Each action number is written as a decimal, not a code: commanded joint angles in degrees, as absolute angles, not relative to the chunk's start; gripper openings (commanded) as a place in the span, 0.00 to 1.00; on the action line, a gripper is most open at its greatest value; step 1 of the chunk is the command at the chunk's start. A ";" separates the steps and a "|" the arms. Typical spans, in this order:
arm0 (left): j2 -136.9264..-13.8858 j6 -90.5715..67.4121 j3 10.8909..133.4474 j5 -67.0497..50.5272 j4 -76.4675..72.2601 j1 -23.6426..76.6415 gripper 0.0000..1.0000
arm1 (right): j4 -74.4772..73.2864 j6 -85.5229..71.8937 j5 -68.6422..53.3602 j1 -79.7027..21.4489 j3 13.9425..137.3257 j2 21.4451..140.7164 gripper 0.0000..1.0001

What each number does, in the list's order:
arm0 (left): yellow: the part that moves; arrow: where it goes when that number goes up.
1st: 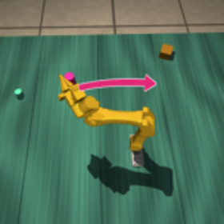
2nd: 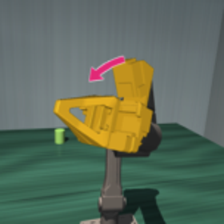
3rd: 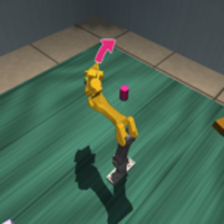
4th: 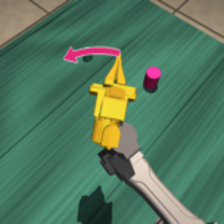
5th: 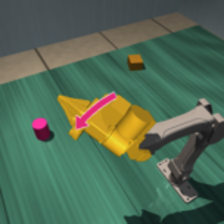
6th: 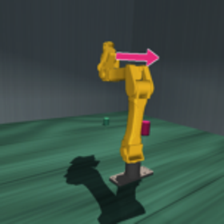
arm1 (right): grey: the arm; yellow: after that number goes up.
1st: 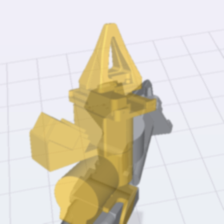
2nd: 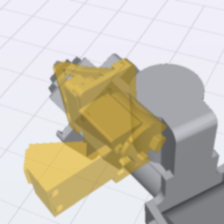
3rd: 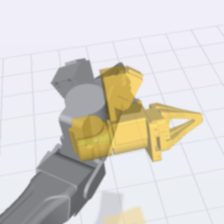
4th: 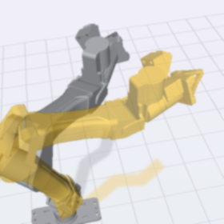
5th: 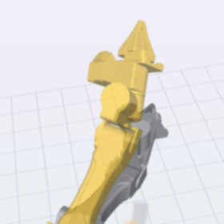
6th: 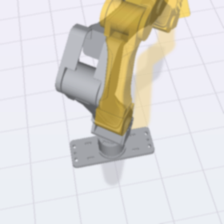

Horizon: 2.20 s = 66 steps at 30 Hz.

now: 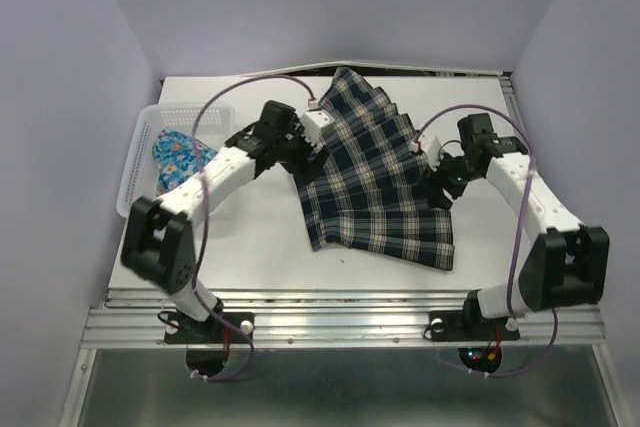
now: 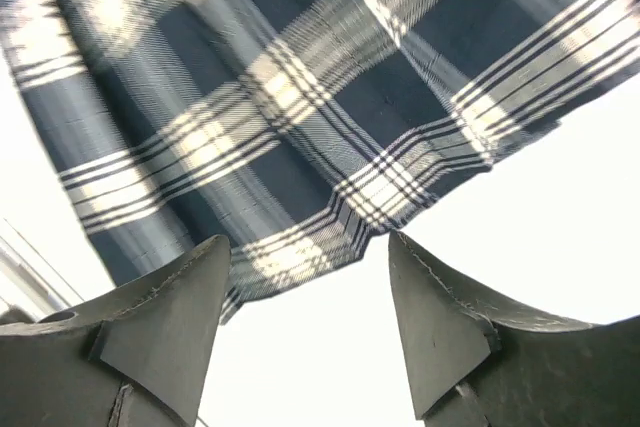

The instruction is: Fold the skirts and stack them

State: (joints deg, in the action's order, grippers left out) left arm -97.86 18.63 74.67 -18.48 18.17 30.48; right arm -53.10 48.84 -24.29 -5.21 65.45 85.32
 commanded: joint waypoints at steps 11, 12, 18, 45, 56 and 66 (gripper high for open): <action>-69.51 30.26 46.23 -11.78 16.71 46.05 0.87 | -69.00 50.91 -16.45 -27.31 51.95 66.97 0.67; -69.96 28.93 45.97 -11.78 16.18 46.14 0.87 | -68.12 48.89 -15.39 -32.29 50.03 66.80 0.67; -69.00 24.96 45.88 -13.16 13.36 43.25 0.86 | -58.90 38.51 -5.55 -39.29 45.18 68.11 0.70; -68.01 34.99 34.72 -1.25 3.62 57.65 0.75 | -47.20 34.89 -7.38 -39.81 45.88 69.35 0.01; -76.72 26.63 36.65 5.53 -0.88 58.62 0.66 | -46.93 30.85 -4.92 -39.12 47.37 65.04 0.01; -78.31 25.05 36.91 8.88 1.94 58.62 0.61 | -46.93 28.48 -5.54 -37.97 48.60 63.90 0.01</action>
